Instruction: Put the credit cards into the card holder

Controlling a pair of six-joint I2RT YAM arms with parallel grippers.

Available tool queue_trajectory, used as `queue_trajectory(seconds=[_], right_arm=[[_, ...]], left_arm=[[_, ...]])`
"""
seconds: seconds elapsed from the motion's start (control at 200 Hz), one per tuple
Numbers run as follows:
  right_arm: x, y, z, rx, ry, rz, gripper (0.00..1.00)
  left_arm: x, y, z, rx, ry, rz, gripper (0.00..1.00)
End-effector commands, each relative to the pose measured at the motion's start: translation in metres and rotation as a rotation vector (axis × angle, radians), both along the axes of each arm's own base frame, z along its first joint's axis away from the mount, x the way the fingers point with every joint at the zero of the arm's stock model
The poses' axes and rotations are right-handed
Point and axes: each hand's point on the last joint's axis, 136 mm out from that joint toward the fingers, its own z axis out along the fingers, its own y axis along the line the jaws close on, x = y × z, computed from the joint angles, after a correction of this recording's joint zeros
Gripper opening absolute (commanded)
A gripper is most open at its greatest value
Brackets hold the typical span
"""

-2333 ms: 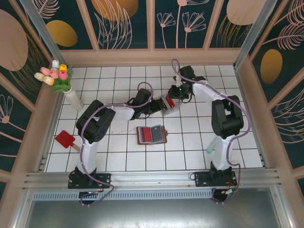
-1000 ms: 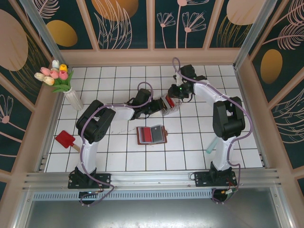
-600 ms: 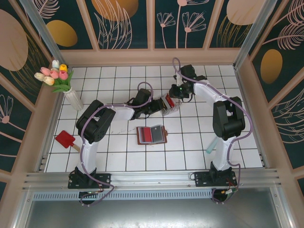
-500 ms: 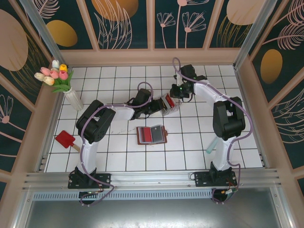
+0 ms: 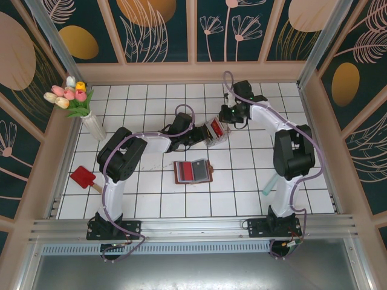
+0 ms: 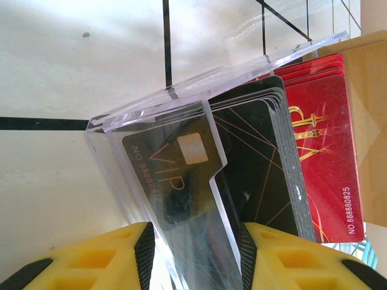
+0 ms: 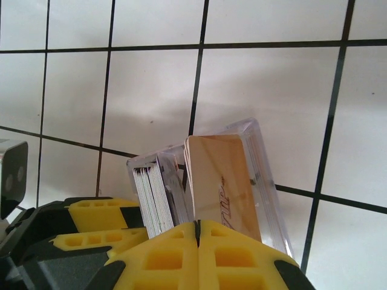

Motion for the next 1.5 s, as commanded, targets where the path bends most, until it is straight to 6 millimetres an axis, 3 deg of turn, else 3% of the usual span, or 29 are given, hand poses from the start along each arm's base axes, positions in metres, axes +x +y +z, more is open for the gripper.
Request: queue_trajectory(seconds=[0.0,0.25,0.46,0.696,1.496], right_arm=[[-0.007,-0.004,0.019,0.036,-0.013,-0.012,0.01],[-0.003,-0.017,0.016,-0.023,-0.027,-0.063,0.01],[0.004,-0.038,-0.004,-0.143,-0.023,-0.127,0.01],[-0.002,-0.027,-0.021,-0.117,0.027,-0.085,0.03],[-0.009,-0.011,-0.043,-0.109,0.091,-0.023,0.12]], left_arm=[[-0.017,0.012,-0.032,0.077,0.083,-0.015,0.43],[-0.017,0.013,-0.032,0.079,0.082,-0.016,0.44],[-0.017,0.013,-0.03,0.08,0.08,-0.016,0.43],[-0.016,0.013,-0.031,0.079,0.08,-0.015,0.43],[-0.015,0.011,-0.031,0.077,0.082,-0.02,0.43]])
